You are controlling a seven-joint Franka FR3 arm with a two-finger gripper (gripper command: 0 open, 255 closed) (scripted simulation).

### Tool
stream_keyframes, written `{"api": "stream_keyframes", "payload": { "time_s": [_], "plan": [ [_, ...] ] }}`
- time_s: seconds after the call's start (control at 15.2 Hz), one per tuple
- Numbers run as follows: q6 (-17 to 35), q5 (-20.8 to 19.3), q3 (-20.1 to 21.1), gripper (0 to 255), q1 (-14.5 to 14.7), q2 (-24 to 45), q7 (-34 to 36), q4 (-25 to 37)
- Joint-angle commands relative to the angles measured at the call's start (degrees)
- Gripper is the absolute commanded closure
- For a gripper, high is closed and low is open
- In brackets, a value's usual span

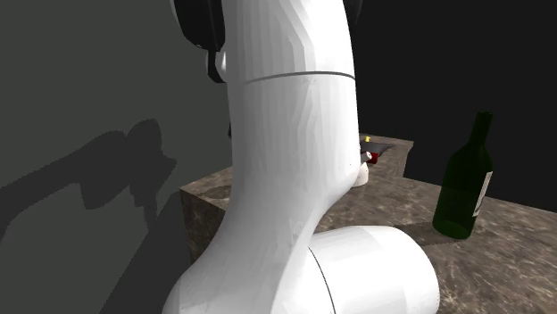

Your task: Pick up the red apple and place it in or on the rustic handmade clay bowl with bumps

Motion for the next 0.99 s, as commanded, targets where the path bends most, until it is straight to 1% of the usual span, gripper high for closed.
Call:
{"api": "stream_keyframes", "payload": {
  "time_s": [0.0,0.33,0.86,0.92],
  "plan": [
    [1.04,0.31,0.04,0,-0.10,0.97,-0.11,-0.08],
    [5.00,0.61,0.22,0,0.05,1.86,-0.34,-3.17],
    [4.99,0.61,0.22,0,0.05,1.86,-0.34,-3.16],
    [4.99,0.61,0.22,255,0.05,1.86,-0.34,-3.16]
  ]
}}
